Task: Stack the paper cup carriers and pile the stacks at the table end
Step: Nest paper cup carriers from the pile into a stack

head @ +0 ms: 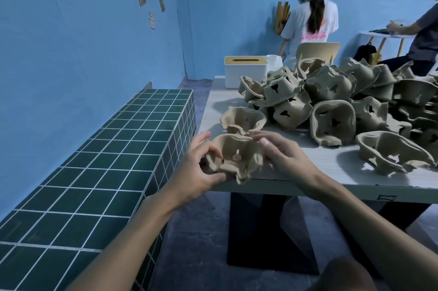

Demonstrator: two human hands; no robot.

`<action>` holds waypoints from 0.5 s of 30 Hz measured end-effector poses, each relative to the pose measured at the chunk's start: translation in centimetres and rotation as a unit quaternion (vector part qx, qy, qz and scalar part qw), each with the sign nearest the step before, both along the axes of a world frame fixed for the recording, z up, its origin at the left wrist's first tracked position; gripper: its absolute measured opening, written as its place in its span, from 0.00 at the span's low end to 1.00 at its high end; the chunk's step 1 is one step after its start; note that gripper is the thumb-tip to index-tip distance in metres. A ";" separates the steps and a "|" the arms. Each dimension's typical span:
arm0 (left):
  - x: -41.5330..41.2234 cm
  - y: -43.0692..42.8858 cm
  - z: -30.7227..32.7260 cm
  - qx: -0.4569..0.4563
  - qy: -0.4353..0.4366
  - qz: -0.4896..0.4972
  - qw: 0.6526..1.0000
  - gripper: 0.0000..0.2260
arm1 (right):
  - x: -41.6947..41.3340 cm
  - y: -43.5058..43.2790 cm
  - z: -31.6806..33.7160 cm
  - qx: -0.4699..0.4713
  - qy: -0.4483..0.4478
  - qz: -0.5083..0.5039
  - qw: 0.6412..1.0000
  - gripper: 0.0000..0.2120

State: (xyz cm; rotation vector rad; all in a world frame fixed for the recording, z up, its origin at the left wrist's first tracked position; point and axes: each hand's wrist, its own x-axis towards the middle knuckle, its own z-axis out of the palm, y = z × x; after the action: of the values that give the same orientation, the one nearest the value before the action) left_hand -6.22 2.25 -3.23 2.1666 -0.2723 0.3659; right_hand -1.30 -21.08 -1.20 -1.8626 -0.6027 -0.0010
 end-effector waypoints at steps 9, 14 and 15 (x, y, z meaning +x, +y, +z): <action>-0.6 1.0 -0.4 -0.037 -0.052 0.022 0.998 0.12 | 6.0 1.0 -0.3 -0.140 -0.151 -0.111 0.972 0.19; -0.8 1.6 -0.8 -0.024 -0.065 0.042 0.997 0.10 | 6.9 2.2 -1.2 -0.149 -0.160 -0.118 0.969 0.06; -0.8 1.8 -1.0 -0.020 -0.072 0.044 0.996 0.10 | 6.8 2.3 -1.0 -0.137 -0.161 -0.133 0.968 0.04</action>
State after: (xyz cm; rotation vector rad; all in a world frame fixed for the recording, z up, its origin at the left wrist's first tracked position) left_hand -6.97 4.06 -4.19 2.1204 -0.2476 0.5757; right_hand 5.48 -18.81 -2.24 -2.2228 -0.5901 -0.4245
